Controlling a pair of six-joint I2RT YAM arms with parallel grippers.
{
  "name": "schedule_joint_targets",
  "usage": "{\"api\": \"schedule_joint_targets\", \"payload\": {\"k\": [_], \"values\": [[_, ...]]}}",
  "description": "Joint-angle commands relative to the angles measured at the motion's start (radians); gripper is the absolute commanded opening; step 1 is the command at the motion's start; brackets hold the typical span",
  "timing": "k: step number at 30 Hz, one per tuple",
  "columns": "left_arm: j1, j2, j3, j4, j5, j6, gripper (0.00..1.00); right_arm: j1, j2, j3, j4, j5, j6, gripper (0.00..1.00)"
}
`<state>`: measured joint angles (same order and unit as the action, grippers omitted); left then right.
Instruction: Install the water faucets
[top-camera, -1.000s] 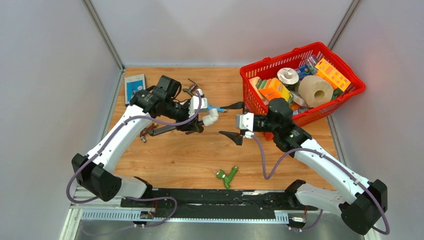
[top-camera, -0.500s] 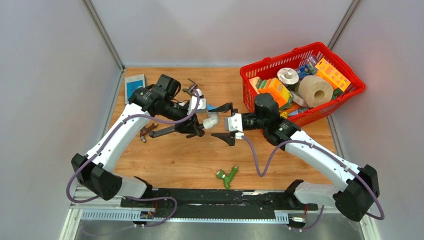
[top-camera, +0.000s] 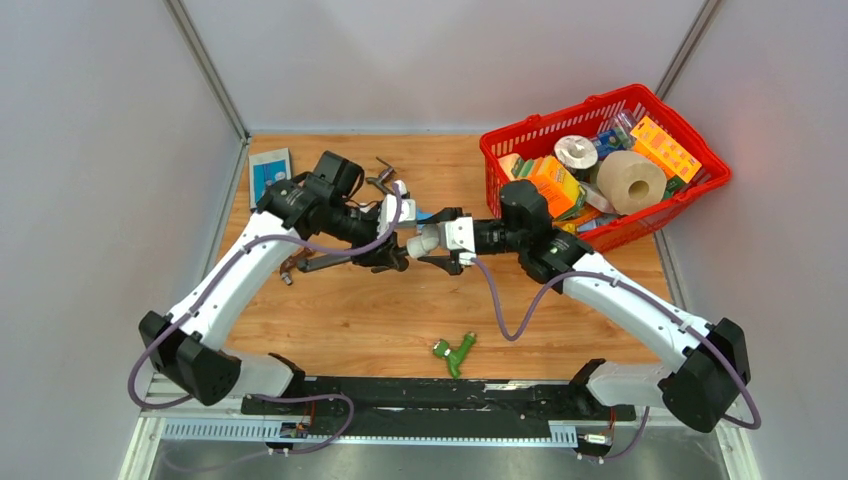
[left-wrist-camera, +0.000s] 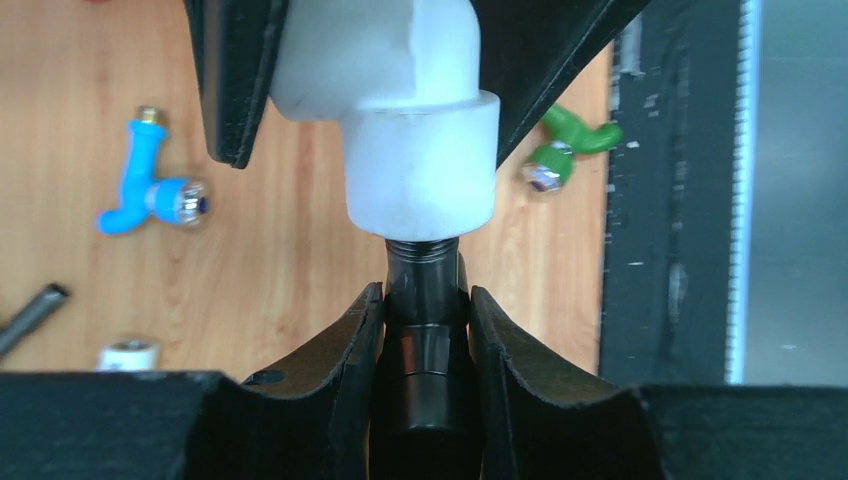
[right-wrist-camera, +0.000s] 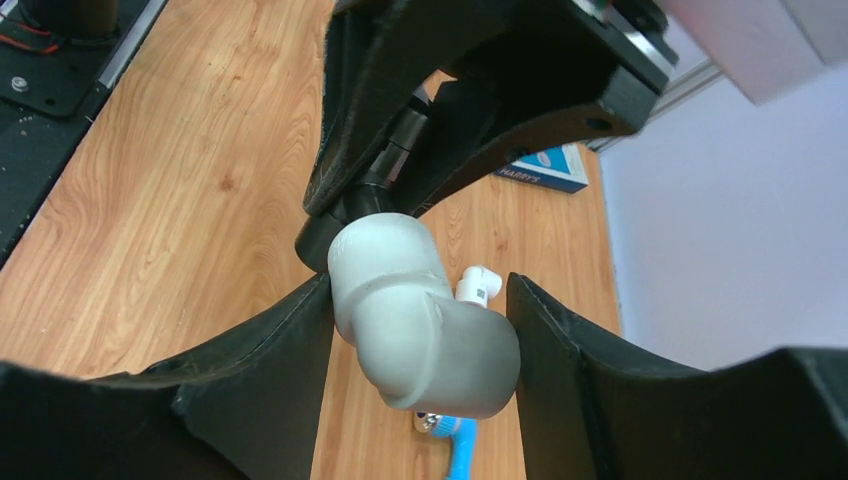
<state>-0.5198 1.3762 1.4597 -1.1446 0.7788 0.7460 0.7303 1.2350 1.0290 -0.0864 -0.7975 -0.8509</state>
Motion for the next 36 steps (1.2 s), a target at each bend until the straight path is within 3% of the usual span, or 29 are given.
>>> {"api": "schedule_joint_targets", "payload": {"k": [1, 3, 9, 13, 15, 18, 22, 27, 31, 36], "values": [[-0.09, -0.187, -0.076, 0.348, -0.21, -0.134, 0.0, 0.006, 0.044, 0.069, -0.018, 0.003, 0.192, 0.25], [-0.156, -0.265, -0.172, 0.504, -0.401, -0.152, 0.0, 0.004, 0.072, 0.097, -0.013, 0.012, 0.324, 0.08], [-0.296, -0.483, -0.496, 0.978, -0.913, -0.093, 0.0, -0.014, 0.161, 0.12, 0.141, 0.161, 0.927, 0.06], [-0.454, -0.513, -0.616, 1.138, -1.223, 0.114, 0.0, -0.028, 0.239, 0.079, 0.305, 0.199, 1.315, 0.0], [-0.534, -0.491, -0.665, 1.27, -1.361, 0.245, 0.0, -0.029, 0.283, 0.066, 0.385, 0.172, 1.426, 0.0], [-0.595, -0.464, -0.702, 1.333, -1.437, 0.366, 0.0, -0.029, 0.325, 0.037, 0.482, 0.167, 1.545, 0.0], [-0.597, -0.477, -0.714, 1.318, -1.423, 0.346, 0.0, -0.042, 0.302, 0.017, 0.527, 0.205, 1.567, 0.02], [-0.58, -0.49, -0.693, 1.196, -1.382, 0.252, 0.0, -0.068, 0.204, 0.006, 0.582, 0.23, 1.404, 0.45], [-0.504, -0.509, -0.642, 1.022, -1.247, 0.123, 0.0, -0.077, 0.109, 0.04, 0.467, 0.279, 1.151, 0.69], [-0.33, -0.506, -0.541, 0.82, -0.927, -0.035, 0.0, -0.078, -0.015, 0.014, 0.413, 0.325, 0.824, 0.79]]}}
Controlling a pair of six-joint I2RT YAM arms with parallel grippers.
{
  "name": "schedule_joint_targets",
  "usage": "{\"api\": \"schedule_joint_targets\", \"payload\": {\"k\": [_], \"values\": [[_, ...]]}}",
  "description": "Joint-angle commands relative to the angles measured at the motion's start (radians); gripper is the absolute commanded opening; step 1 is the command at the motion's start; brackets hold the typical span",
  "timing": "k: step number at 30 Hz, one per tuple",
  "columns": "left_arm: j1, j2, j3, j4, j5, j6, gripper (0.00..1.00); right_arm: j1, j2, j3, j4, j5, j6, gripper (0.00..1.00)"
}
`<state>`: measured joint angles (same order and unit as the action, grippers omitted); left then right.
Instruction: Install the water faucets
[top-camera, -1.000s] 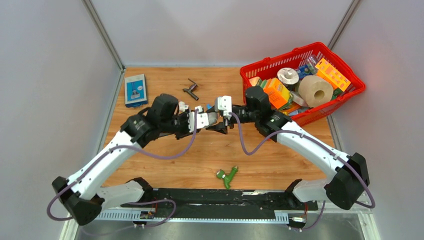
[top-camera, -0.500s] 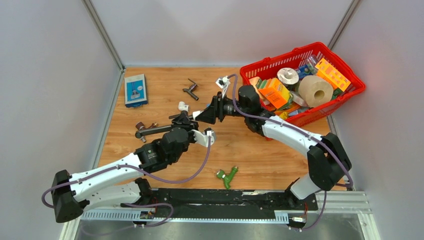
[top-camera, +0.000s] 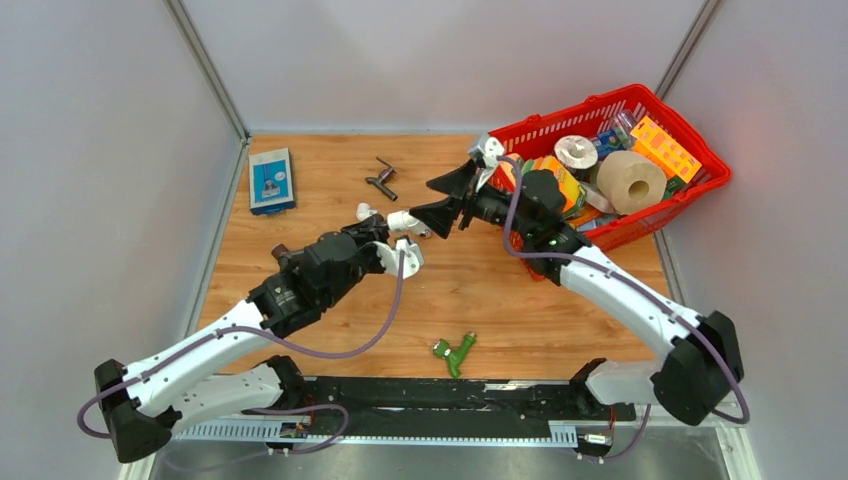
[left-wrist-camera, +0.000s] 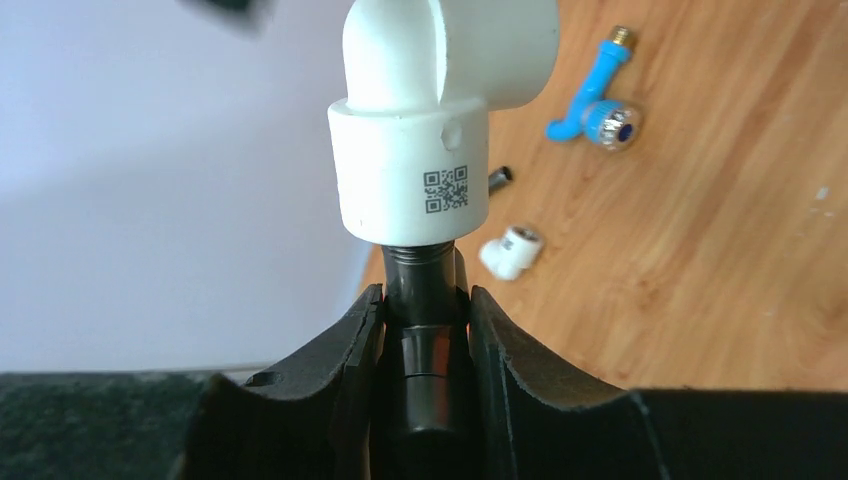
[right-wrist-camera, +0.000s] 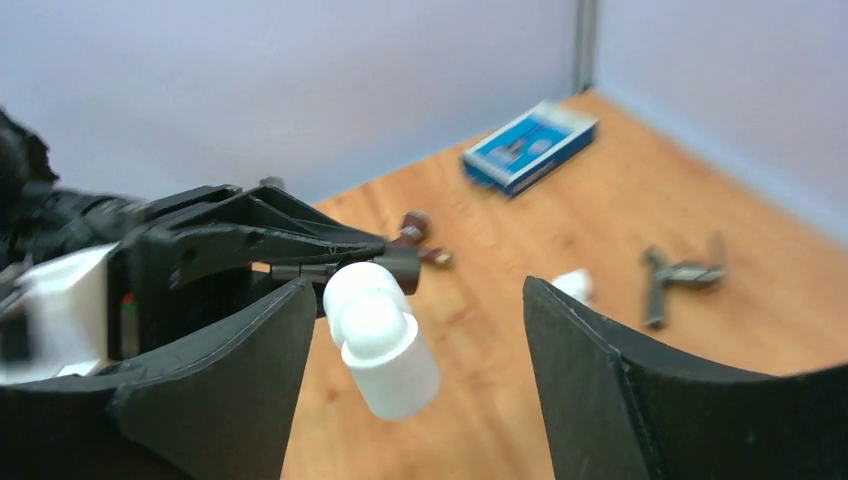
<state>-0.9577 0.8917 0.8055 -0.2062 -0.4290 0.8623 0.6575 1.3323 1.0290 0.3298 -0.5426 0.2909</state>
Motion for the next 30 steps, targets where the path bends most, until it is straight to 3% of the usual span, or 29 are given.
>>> {"api": "schedule_joint_targets", "payload": {"k": [1, 8, 10, 15, 21, 30], "values": [[0.161, -0.005, 0.133, -0.155, 0.327, -0.164, 0.0, -0.006, -0.137, 0.0, -0.006, 0.063, -0.37, 0.81], [0.367, 0.113, 0.305, -0.407, 0.865, -0.253, 0.0, -0.006, -0.257, -0.059, -0.224, -0.078, -0.881, 0.85], [0.404, 0.17, 0.363, -0.478, 1.005, -0.243, 0.0, -0.004, -0.28, -0.082, -0.245, -0.162, -0.946, 0.84], [0.418, 0.326, 0.526, -0.692, 1.186, -0.161, 0.0, 0.019, -0.309, -0.107, -0.307, -0.279, -1.07, 0.84], [0.418, 0.454, 0.658, -0.85, 1.254, -0.074, 0.0, 0.047, -0.262, -0.049, -0.439, -0.312, -1.124, 0.83], [0.416, 0.443, 0.661, -0.848, 1.26, -0.074, 0.0, 0.067, -0.173, 0.011, -0.492, -0.292, -1.147, 0.74]]}}
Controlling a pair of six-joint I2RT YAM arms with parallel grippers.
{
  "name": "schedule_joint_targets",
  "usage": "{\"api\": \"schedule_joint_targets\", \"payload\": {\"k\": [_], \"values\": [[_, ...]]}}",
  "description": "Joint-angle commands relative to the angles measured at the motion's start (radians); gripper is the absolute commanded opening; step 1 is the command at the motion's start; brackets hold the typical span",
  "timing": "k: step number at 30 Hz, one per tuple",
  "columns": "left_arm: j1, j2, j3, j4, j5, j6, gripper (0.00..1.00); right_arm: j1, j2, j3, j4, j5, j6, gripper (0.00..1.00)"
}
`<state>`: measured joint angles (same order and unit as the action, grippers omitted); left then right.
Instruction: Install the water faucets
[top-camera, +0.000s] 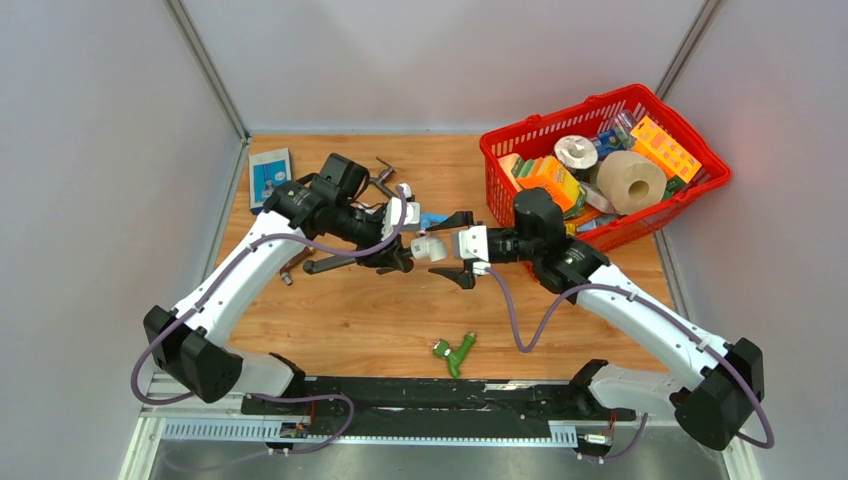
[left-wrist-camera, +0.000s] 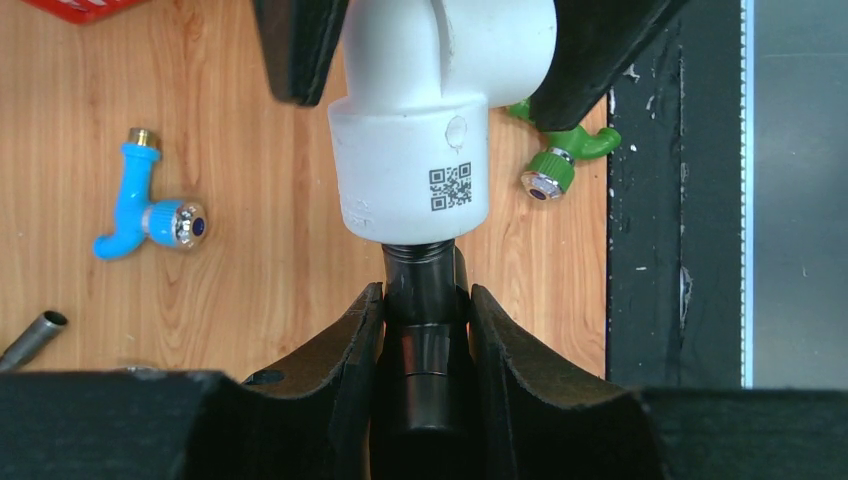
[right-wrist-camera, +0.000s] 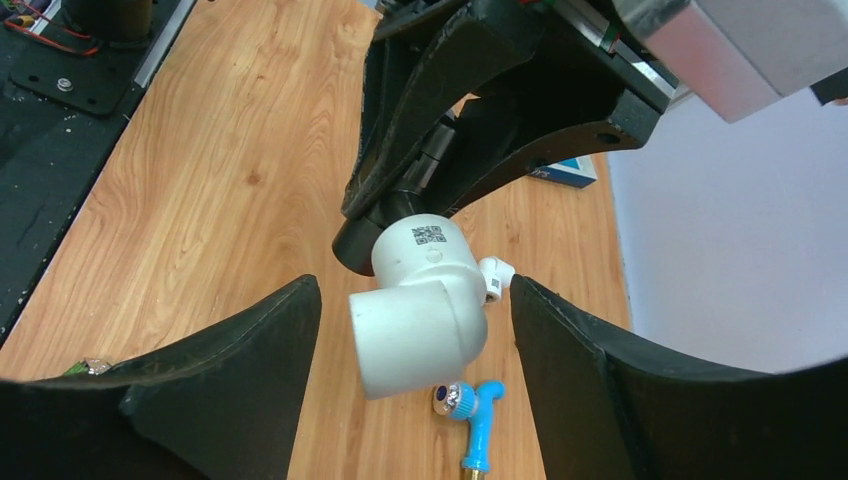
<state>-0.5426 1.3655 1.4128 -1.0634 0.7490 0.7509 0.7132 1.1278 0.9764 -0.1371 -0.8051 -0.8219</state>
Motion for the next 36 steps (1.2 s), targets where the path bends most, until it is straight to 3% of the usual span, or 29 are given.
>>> {"api": "schedule_joint_targets", "payload": {"k": [1, 6, 11, 15, 18, 21, 27, 29, 31, 36], "values": [[0.001, -0.032, 0.052, 0.01, 0.088, 0.039, 0.0, 0.015, 0.044, 0.073, -0.027, -0.026, -0.028, 0.72], [-0.013, -0.035, 0.057, 0.008, 0.076, 0.031, 0.0, 0.04, 0.09, 0.111, -0.03, -0.045, -0.011, 0.58], [-0.036, -0.092, 0.051, 0.058, -0.011, -0.019, 0.0, 0.042, 0.121, 0.123, -0.03, -0.011, 0.087, 0.31], [-0.141, -0.245, -0.101, 0.313, -0.383, -0.104, 0.0, 0.031, 0.173, 0.153, 0.011, 0.018, 0.349, 0.2], [-0.249, -0.357, -0.271, 0.562, -0.679, -0.111, 0.0, 0.029, 0.219, 0.156, 0.121, 0.108, 0.663, 0.14], [-0.356, -0.478, -0.391, 0.776, -0.873, -0.072, 0.0, 0.026, 0.259, 0.124, 0.253, 0.202, 1.017, 0.01], [-0.613, -0.505, -0.581, 1.005, -1.312, 0.224, 0.0, 0.012, 0.38, 0.026, 0.558, 0.199, 1.513, 0.0], [-0.673, -0.485, -0.638, 1.112, -1.466, 0.394, 0.0, 0.011, 0.423, 0.002, 0.643, 0.19, 1.619, 0.0], [-0.7, -0.473, -0.679, 1.187, -1.51, 0.473, 0.0, 0.011, 0.458, -0.013, 0.704, 0.178, 1.685, 0.0], [-0.704, -0.491, -0.706, 1.189, -1.51, 0.478, 0.0, 0.003, 0.469, -0.03, 0.765, 0.192, 1.738, 0.0]]}}
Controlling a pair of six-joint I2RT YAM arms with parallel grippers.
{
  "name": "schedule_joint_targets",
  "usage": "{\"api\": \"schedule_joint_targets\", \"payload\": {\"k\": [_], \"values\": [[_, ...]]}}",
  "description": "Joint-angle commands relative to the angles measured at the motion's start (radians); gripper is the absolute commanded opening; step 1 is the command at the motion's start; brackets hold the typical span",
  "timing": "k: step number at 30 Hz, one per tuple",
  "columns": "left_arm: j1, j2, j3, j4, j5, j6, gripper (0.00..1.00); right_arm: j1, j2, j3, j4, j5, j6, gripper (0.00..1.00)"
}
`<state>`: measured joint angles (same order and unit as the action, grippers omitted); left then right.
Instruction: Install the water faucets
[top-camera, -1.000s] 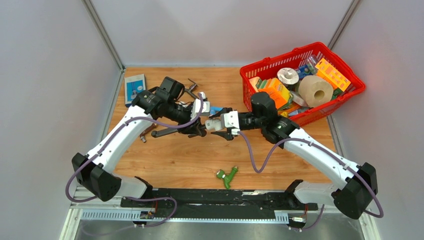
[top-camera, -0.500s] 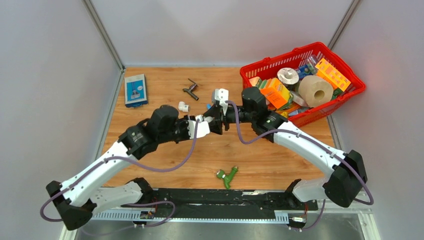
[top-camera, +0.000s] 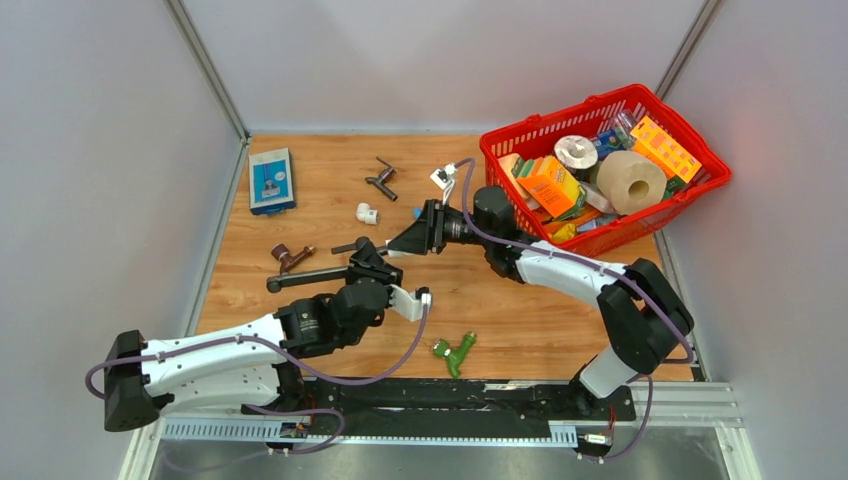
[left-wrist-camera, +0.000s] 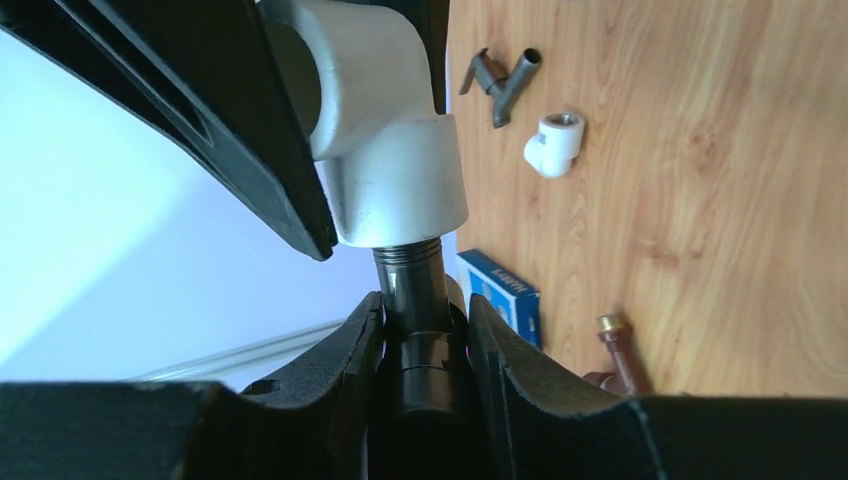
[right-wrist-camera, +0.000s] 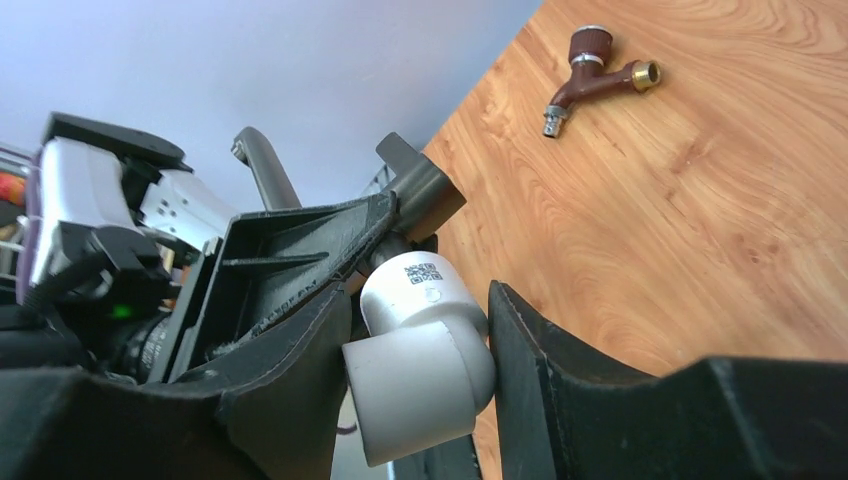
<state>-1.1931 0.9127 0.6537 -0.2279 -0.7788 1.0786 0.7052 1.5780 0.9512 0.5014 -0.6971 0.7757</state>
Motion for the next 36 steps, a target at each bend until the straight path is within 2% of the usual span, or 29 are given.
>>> {"api": "schedule_joint_targets", "payload": {"k": [1, 5, 7, 9, 11, 15, 19, 22, 26, 30, 36], "values": [[-0.054, -0.041, 0.049, 0.352, 0.016, 0.147, 0.0, 0.007, 0.011, -0.006, 0.129, 0.087, 0.134, 0.04], [-0.049, -0.061, 0.061, 0.274, 0.033, 0.08, 0.0, -0.024, -0.044, 0.009, 0.132, 0.084, 0.048, 0.3], [-0.025, -0.08, 0.087, 0.176, 0.079, -0.004, 0.0, -0.041, -0.084, 0.029, 0.099, 0.067, -0.051, 0.47], [0.024, -0.109, 0.122, 0.072, 0.16, -0.102, 0.0, -0.058, -0.14, 0.05, 0.037, 0.059, -0.195, 0.6], [0.088, -0.144, 0.152, -0.005, 0.254, -0.181, 0.0, -0.067, -0.206, 0.075, -0.05, 0.071, -0.356, 0.69], [0.237, -0.15, 0.239, -0.166, 0.485, -0.322, 0.0, -0.067, -0.317, 0.061, -0.158, 0.117, -0.656, 0.8], [0.389, -0.111, 0.328, -0.289, 0.731, -0.408, 0.0, -0.067, -0.417, -0.017, -0.146, 0.026, -0.896, 0.83], [0.521, -0.061, 0.403, -0.362, 1.02, -0.466, 0.0, -0.065, -0.473, -0.071, -0.155, -0.042, -1.074, 0.84], [0.619, 0.05, 0.498, -0.453, 1.315, -0.482, 0.0, -0.066, -0.515, -0.106, -0.21, -0.12, -1.249, 0.84], [0.652, 0.19, 0.61, -0.589, 1.489, -0.442, 0.0, -0.056, -0.532, -0.112, -0.279, -0.188, -1.38, 0.84], [0.655, 0.336, 0.733, -0.741, 1.59, -0.362, 0.0, -0.018, -0.539, -0.109, -0.33, -0.209, -1.506, 0.84]]}}
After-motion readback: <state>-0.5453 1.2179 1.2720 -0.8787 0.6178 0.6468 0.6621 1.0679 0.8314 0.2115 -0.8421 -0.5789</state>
